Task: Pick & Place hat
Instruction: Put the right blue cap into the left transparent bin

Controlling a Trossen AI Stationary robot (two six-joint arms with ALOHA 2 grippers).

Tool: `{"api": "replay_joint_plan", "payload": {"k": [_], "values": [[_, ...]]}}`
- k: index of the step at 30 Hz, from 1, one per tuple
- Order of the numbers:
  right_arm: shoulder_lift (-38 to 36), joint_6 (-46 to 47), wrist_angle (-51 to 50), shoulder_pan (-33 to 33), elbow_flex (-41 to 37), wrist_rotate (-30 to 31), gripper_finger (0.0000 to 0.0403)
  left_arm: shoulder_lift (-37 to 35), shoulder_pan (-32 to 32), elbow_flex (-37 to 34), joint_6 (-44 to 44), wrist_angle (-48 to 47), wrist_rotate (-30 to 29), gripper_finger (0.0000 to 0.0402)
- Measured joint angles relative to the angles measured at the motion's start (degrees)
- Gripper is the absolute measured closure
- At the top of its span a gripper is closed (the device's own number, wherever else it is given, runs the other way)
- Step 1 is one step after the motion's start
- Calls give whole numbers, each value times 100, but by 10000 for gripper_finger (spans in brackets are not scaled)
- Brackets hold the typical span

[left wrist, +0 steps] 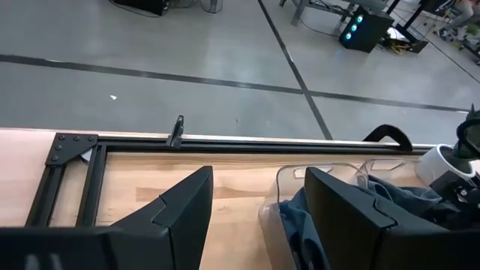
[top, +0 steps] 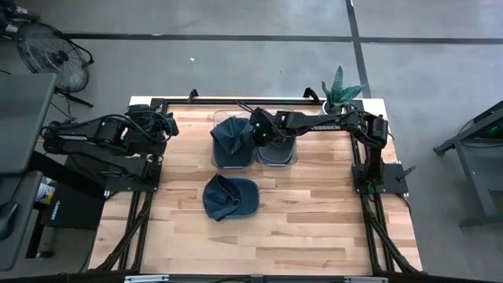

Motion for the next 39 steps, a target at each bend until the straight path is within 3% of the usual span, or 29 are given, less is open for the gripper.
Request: {"api": "replay_joint_plan", "payload": {"k": [25,39], "values": [[188,-34,40,-62,7,14,372,-7,1,0,0,-35,48,193],[159,-353,-17,-95,11,-266,233,-5,0,0,23,-62,118,193]]}}
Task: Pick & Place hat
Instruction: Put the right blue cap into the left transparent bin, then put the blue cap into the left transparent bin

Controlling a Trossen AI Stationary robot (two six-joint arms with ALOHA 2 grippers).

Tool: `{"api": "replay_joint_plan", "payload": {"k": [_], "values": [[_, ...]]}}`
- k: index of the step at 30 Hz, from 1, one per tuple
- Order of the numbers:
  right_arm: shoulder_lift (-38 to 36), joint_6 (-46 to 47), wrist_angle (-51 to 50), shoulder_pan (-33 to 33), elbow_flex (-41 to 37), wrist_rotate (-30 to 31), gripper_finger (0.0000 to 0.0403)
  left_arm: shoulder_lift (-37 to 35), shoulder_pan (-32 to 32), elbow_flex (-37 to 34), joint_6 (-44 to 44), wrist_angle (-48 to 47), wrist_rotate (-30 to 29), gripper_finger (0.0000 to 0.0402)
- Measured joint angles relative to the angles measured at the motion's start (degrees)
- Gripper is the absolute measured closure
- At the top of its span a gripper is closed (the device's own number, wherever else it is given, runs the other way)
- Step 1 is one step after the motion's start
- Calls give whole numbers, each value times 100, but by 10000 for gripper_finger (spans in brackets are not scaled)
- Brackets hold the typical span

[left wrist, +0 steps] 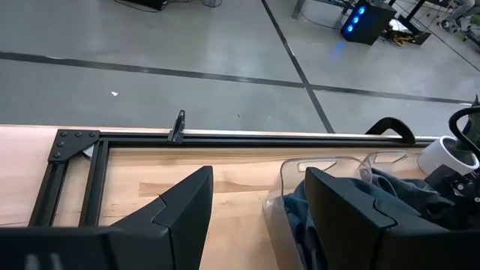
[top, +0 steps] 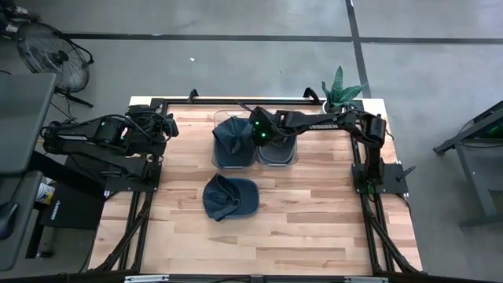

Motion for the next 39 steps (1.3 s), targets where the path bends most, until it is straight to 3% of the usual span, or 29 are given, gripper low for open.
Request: {"api": "replay_joint_plan", "payload": {"k": [7,30,39], "values": [[-295,-185,-207,-70,-17,67,207,0,0,2,1,0,0,193],[-554,-278,-566,-92,-11,-18,207,-1,1,4,-1,7,144,193],[-935,-474,-1064,-201,-7,317,207,-2,1,4,-16,11,146,193]]}}
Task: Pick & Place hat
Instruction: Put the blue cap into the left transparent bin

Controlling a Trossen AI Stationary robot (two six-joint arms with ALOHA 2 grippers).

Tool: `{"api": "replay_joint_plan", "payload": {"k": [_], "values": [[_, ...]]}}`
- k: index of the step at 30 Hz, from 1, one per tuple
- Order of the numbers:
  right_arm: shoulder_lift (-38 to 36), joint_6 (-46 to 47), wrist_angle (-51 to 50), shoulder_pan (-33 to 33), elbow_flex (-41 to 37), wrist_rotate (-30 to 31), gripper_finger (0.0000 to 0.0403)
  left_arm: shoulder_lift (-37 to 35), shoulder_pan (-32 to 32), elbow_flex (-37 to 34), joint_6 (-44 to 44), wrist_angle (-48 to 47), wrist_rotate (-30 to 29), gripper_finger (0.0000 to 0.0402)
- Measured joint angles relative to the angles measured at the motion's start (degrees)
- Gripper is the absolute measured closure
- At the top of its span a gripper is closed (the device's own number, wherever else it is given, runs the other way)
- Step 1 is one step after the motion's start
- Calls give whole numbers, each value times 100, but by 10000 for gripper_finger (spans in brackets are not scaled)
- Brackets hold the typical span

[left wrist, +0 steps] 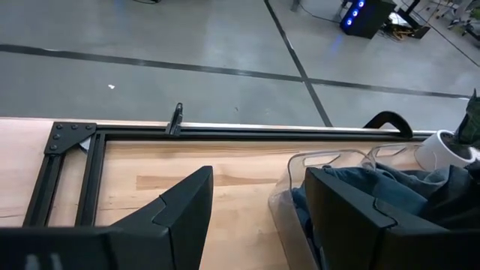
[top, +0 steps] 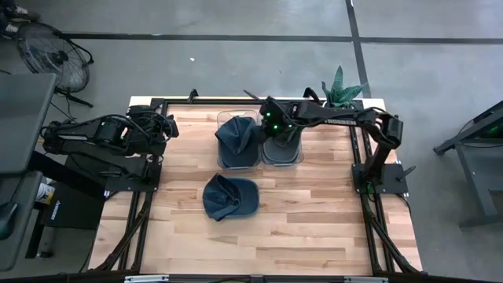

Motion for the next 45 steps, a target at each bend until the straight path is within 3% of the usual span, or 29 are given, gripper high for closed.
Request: {"api": "replay_joint_plan", "payload": {"k": [9,14,22,26,30,35,38,45], "values": [[-694,-362,-257,95,2,197,207,0,1,2,-7,-4,0,193],[-1116,-1002,-431,520,4,336,207,0,1,2,-7,-14,37,193],[-1308,-1791,-1023,1594,4,1302,207,0,1,2,120,-24,188,193],[-1306,-1620,-1395,2056,4,1886,207,0,0,2,122,-24,291,193],[-1306,-1374,-1526,2377,-48,2103,207,1,-1,2,124,-22,394,193],[-1306,-869,-996,2701,-778,1787,210,-2,-1,-228,392,305,815,193],[-1305,-481,-172,2899,-1487,1510,210,-39,-1,-619,495,853,1341,193],[-1303,228,2204,3184,-2859,1249,211,-47,-283,-1919,941,3132,2794,193]]}}
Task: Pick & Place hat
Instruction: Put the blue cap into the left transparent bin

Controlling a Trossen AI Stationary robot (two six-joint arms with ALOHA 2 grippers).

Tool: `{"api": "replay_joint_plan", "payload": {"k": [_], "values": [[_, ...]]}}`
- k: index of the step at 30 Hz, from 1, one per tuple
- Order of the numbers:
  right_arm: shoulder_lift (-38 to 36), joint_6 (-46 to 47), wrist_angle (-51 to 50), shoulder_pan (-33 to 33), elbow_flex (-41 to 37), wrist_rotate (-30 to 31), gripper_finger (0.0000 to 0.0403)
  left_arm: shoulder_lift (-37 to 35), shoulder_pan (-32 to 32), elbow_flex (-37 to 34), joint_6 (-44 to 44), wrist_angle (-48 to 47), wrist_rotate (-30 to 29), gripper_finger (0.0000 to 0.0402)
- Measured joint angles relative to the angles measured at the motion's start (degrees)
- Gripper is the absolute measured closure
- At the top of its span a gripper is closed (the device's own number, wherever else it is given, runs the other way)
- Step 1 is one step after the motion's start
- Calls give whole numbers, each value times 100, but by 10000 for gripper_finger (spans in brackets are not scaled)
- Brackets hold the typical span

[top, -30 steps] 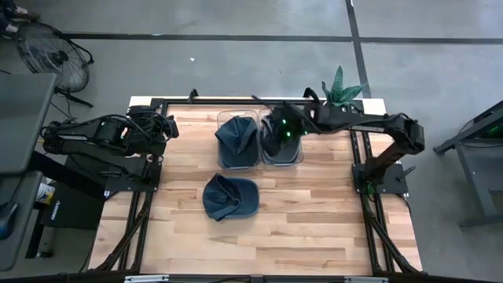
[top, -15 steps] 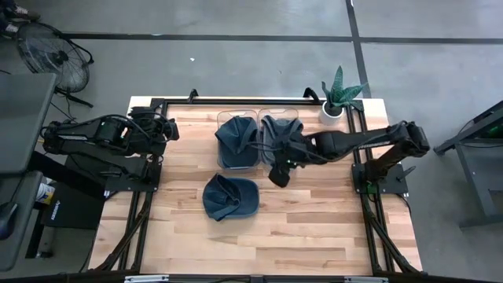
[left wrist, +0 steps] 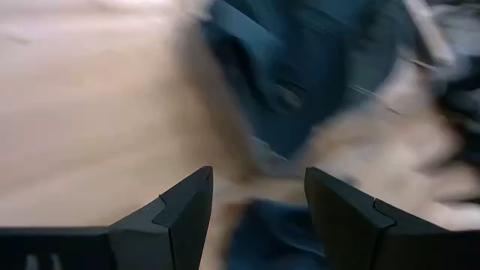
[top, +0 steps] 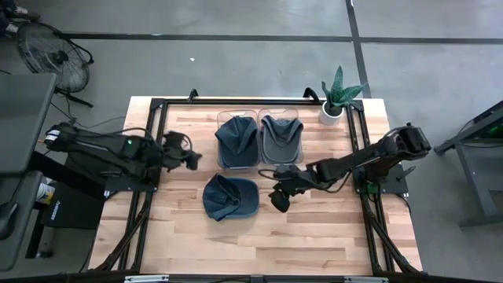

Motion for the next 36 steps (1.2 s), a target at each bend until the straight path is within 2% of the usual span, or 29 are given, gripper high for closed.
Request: {"api": "replay_joint_plan", "payload": {"k": [6,10,22,31,36], "values": [[0,435,1791,-57,-852,401,210,32,-738,-988,-158,2096,319,193],[0,614,2472,-107,-1180,743,210,212,-1163,-1269,-683,2323,134,193],[2,206,2693,-97,-1258,1020,210,1127,-2328,-1325,-1250,2890,-89,193],[2,353,2982,495,-1247,940,210,1987,-2459,-1325,-1569,3619,8,193],[66,101,2899,896,-1247,1620,210,2436,-2459,-1326,-1558,4034,148,193]]}}
